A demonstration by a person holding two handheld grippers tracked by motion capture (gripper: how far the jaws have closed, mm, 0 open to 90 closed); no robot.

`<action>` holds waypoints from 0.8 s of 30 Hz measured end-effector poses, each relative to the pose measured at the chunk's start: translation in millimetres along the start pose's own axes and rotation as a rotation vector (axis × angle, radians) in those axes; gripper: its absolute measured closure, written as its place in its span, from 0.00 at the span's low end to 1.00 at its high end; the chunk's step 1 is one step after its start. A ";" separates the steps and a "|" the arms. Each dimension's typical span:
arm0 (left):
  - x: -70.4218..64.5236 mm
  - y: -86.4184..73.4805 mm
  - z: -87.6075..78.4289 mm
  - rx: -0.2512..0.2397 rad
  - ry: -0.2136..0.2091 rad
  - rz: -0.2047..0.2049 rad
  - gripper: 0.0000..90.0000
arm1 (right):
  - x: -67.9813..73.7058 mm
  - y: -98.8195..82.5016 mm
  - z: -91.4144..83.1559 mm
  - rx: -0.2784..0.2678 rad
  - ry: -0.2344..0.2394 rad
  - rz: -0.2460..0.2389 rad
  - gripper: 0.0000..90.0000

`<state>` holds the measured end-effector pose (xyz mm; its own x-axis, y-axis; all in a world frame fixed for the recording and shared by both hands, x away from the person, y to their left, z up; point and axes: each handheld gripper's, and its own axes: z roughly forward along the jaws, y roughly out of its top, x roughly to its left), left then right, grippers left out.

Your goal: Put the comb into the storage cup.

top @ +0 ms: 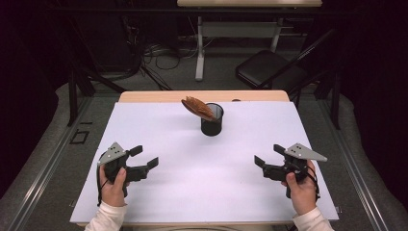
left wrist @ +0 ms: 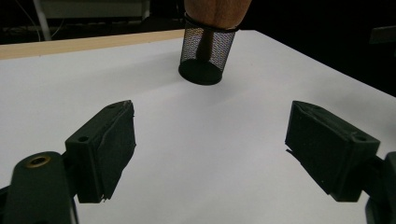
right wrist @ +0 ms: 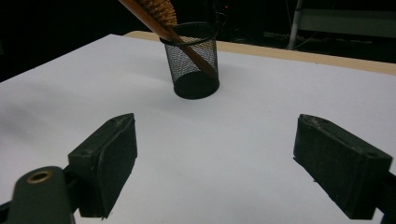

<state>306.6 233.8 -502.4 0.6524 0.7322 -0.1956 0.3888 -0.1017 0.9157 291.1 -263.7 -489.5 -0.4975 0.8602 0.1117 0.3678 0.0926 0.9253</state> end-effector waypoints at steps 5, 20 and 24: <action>1.5 -4.2 0.5 0.001 0.008 0.021 0.18 | -6.7 -13.8 0.2 0.002 -0.030 -0.003 0.15; 13.0 -13.5 -0.1 0.006 0.030 0.002 0.18 | -18.1 -33.5 3.4 0.016 -0.065 0.009 0.16; 15.8 -15.0 -0.7 0.004 0.033 -0.005 0.18 | -20.9 -35.8 3.7 0.019 -0.069 0.016 0.16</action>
<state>310.7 247.4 -519.0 0.6284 0.7548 -0.1884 0.3948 -0.1008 0.9132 291.2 -283.1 -526.3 -0.4364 0.8942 0.1002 0.3900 0.0876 0.9166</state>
